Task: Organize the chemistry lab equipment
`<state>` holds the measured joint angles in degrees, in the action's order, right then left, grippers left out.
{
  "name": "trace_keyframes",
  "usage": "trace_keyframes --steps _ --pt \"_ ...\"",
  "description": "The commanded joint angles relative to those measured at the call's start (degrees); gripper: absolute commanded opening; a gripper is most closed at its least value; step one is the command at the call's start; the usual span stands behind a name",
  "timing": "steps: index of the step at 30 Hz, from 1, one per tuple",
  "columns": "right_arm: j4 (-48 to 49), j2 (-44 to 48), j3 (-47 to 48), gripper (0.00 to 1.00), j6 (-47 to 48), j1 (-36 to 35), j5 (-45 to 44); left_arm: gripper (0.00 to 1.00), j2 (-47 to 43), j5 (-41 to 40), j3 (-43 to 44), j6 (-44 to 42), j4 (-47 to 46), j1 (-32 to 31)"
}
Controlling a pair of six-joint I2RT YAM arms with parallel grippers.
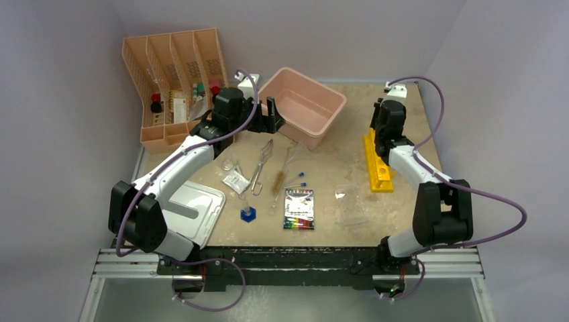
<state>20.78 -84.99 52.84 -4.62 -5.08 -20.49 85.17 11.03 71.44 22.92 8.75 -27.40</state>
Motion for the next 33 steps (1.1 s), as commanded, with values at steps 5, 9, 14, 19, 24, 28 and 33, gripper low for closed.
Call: trace_keyframes --steps 5,9,14,19,24,28,33 --pt "-7.42 -2.64 5.36 0.28 -4.54 0.6 -0.64 0.81 -1.32 -0.57 -0.05 -1.47 -1.09 -0.02" --pt "-9.65 -3.42 7.08 0.37 -5.04 0.6 -1.42 0.81 -1.32 -0.61 0.01 -1.47 -1.16 -0.02" --pt "-13.67 -0.69 9.96 0.59 -6.34 0.6 -2.47 0.82 -1.57 -1.84 0.37 -1.47 -0.64 -0.02" --pt "-23.03 3.12 16.51 0.7 -6.55 0.6 -0.87 0.85 -2.46 -4.98 0.39 -0.99 -0.66 -0.02" --pt "-32.28 6.76 21.93 0.72 -7.94 0.6 3.67 0.91 -3.82 -8.16 -0.65 -0.77 -1.51 -0.02" --pt "-36.55 8.7 23.41 0.67 -8.04 -2.7 6.5 0.91 -4.63 -9.98 -1.56 -0.7 -1.3 -0.02" --pt "-39.07 9.77 20.18 0.64 -13.09 -13.83 6.28 0.86 -5.32 -13.33 -2.22 0.87 -0.51 -0.02"
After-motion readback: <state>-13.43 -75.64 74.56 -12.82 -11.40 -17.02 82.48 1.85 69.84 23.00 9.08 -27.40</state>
